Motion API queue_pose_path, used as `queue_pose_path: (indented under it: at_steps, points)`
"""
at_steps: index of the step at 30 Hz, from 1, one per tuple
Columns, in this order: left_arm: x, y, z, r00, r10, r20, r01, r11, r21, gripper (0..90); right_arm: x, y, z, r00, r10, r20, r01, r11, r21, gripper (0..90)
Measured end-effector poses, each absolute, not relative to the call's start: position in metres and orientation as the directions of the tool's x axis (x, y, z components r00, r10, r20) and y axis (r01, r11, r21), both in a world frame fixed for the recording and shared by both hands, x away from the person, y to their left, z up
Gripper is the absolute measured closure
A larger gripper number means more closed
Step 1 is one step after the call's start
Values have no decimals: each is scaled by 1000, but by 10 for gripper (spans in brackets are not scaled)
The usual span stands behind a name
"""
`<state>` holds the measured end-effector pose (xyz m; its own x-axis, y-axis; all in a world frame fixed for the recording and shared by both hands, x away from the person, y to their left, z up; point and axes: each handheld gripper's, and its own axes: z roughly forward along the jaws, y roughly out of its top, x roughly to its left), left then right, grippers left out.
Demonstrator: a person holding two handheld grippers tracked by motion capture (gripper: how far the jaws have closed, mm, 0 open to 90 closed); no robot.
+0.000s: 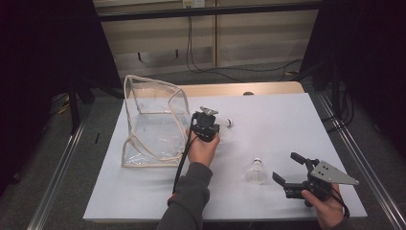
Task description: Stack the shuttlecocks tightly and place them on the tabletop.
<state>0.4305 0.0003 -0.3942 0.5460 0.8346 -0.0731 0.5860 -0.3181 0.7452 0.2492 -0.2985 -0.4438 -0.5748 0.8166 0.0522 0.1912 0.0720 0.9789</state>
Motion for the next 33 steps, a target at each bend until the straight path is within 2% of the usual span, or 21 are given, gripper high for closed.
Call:
queue_pose_path:
  at_steps: [27,33]
  points:
    - [437,2,-401,523,852,-31,589,-335,735,896,249,-299,-444,-575,816,52,192,73,979,41]
    - [437,3,-400,527,849,-45,592,-328,736,896,249,-299,-444,-574,817,51,190,73,979,40]
